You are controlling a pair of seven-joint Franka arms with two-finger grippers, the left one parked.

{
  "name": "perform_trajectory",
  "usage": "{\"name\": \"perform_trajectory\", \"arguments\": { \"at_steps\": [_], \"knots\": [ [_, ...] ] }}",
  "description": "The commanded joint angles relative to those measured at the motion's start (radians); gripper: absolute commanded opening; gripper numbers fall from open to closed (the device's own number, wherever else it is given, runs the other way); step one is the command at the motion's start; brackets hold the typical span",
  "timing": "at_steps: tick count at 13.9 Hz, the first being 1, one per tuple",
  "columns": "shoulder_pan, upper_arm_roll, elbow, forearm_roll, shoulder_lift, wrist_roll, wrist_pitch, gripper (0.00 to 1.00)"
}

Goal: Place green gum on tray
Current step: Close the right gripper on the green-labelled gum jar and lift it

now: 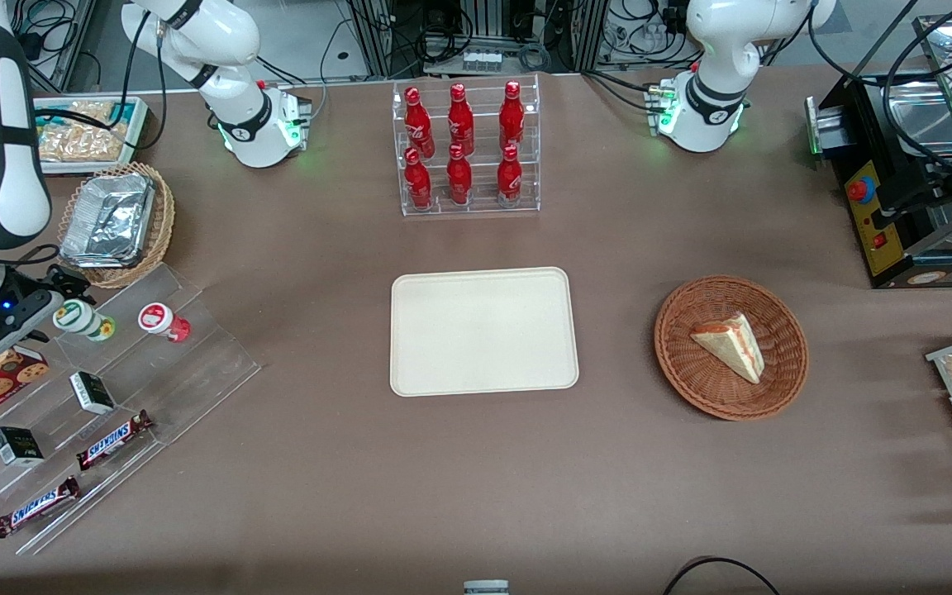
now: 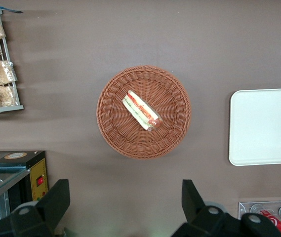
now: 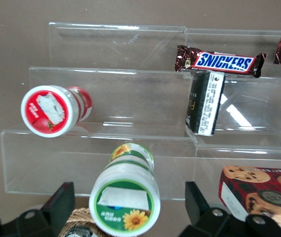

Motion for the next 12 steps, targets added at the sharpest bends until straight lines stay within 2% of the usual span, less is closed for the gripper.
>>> {"name": "perform_trajectory", "arguments": {
  "at_steps": [1,2,3,4,5,9,12],
  "knots": [
    [-0.018,0.007,-0.07,0.005,-0.034,-0.04,0.073,0.85],
    [-0.023,0.007,-0.072,0.005,-0.034,-0.055,0.078,0.66],
    [-0.023,0.006,-0.074,0.005,-0.034,-0.062,0.078,0.36],
    [-0.023,0.007,-0.072,0.005,-0.034,-0.062,0.076,0.14],
    [-0.023,0.007,-0.071,0.005,-0.034,-0.062,0.073,0.02],
    [-0.005,0.016,-0.011,0.005,-0.052,-0.043,-0.003,0.0],
    [0.078,0.015,0.115,0.003,-0.042,0.054,-0.143,0.0]
  ]
}}
